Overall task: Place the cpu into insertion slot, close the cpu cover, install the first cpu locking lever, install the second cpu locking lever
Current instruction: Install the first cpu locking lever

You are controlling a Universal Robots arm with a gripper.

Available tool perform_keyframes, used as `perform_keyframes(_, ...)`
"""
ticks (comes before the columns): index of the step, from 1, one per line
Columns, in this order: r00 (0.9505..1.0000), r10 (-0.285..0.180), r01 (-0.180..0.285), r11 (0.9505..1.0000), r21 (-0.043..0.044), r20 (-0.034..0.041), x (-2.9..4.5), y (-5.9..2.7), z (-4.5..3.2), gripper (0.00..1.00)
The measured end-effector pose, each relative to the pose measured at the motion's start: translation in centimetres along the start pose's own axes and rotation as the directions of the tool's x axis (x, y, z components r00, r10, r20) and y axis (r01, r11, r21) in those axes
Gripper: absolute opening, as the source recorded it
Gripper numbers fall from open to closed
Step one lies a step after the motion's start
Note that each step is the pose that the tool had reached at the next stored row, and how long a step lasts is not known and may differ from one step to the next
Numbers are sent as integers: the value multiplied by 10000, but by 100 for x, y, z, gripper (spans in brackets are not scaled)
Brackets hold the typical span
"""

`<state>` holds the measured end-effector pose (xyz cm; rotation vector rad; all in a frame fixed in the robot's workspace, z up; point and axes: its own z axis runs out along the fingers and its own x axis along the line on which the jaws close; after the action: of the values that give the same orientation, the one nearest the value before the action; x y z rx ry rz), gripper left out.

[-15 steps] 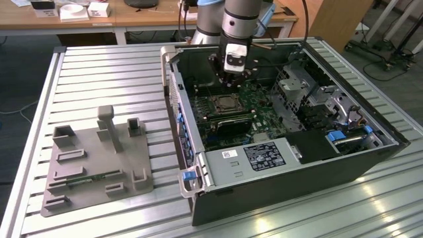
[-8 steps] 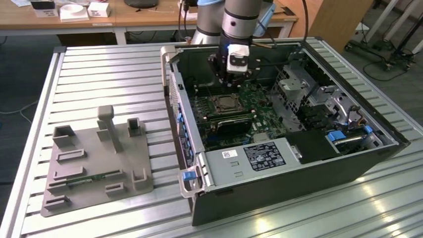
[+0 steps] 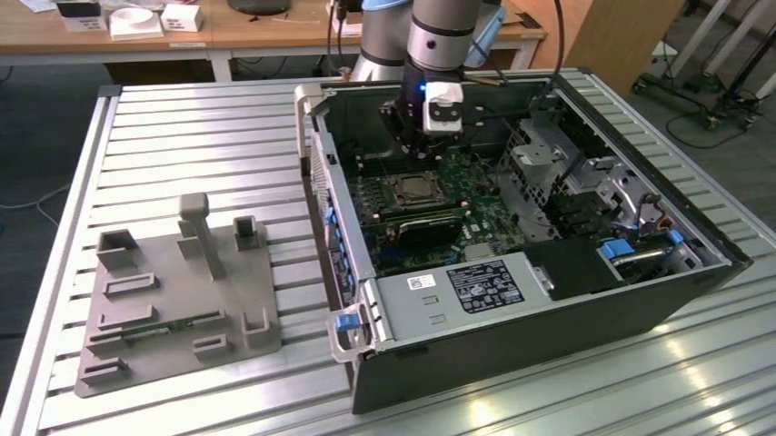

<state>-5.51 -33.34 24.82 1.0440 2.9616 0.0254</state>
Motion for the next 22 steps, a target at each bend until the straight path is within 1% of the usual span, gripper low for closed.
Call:
perform_keyframes(3,9999,-122,122,9999,0,-2,0,0,0,10)
perform_keyframes(10,9998,-196,196,9998,1,-3,0,0,0,10)
perform_keyframes(12,9994,-357,357,9994,1,-6,0,0,0,10)
perform_keyframes(14,9980,-639,639,9980,3,-11,0,0,0,10)
perform_keyframes(17,9931,-1172,1172,9931,4,-19,0,0,0,10)
perform_keyframes(18,9917,-1287,1287,9917,5,-21,0,0,0,10)
perform_keyframes(22,9911,-1332,1332,9911,4,-21,0,0,1,10)
